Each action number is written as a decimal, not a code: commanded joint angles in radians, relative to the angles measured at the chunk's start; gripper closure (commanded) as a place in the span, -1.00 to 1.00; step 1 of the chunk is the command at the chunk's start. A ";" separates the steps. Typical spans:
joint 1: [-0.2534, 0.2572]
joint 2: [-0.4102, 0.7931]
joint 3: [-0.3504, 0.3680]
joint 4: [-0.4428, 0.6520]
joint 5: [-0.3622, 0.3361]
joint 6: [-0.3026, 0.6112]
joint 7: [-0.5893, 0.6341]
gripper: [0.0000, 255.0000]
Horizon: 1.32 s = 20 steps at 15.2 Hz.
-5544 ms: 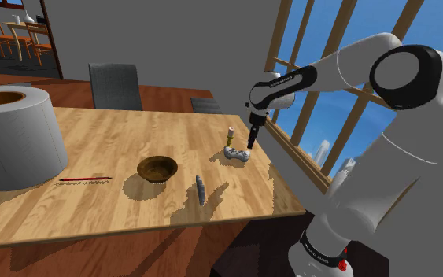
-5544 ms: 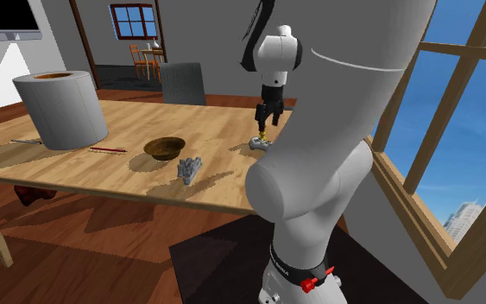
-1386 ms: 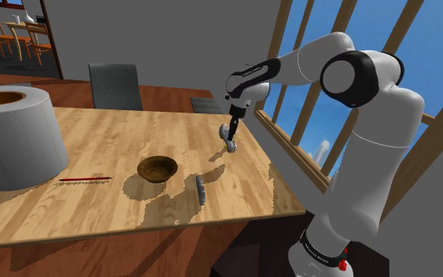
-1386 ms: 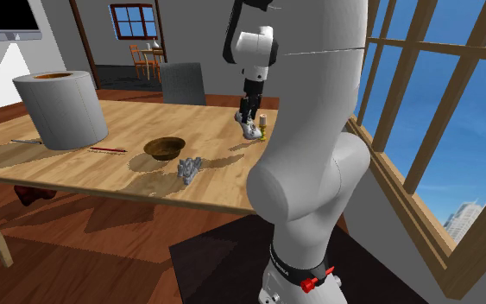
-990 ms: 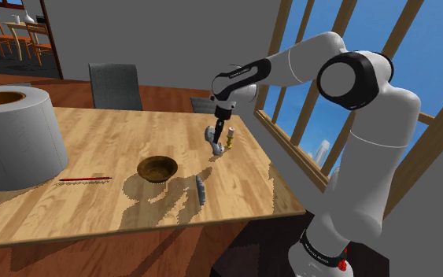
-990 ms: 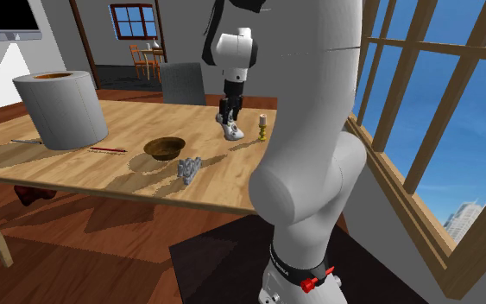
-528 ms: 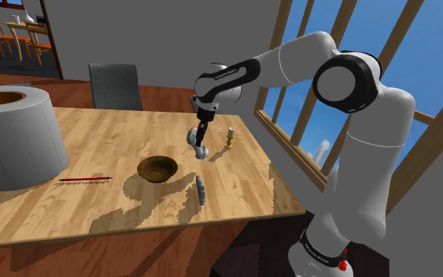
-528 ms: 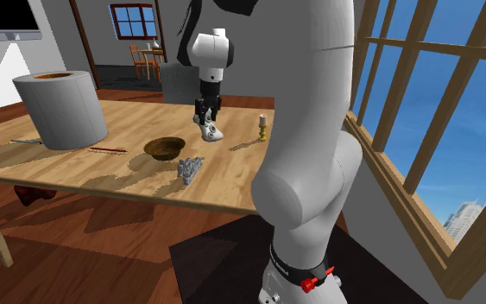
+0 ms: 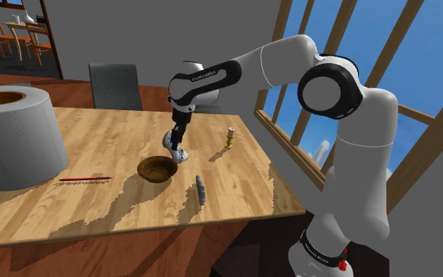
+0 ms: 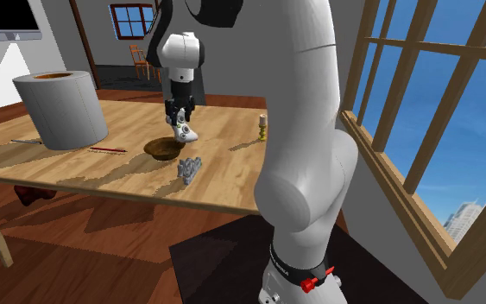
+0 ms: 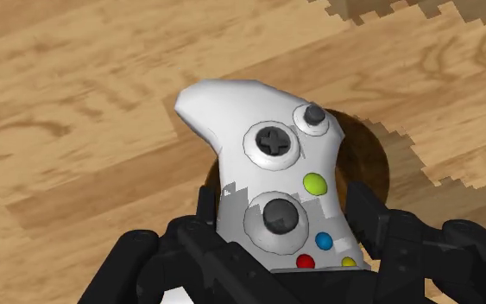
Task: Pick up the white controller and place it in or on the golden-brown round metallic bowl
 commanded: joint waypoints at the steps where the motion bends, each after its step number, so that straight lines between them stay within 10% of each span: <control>1: 0.018 0.033 0.014 0.042 0.005 -0.004 0.035 1.00; 6: 0.060 0.132 0.047 0.190 0.012 -0.042 0.126 1.00; 20: 0.052 0.214 0.066 0.123 0.052 0.101 0.085 1.00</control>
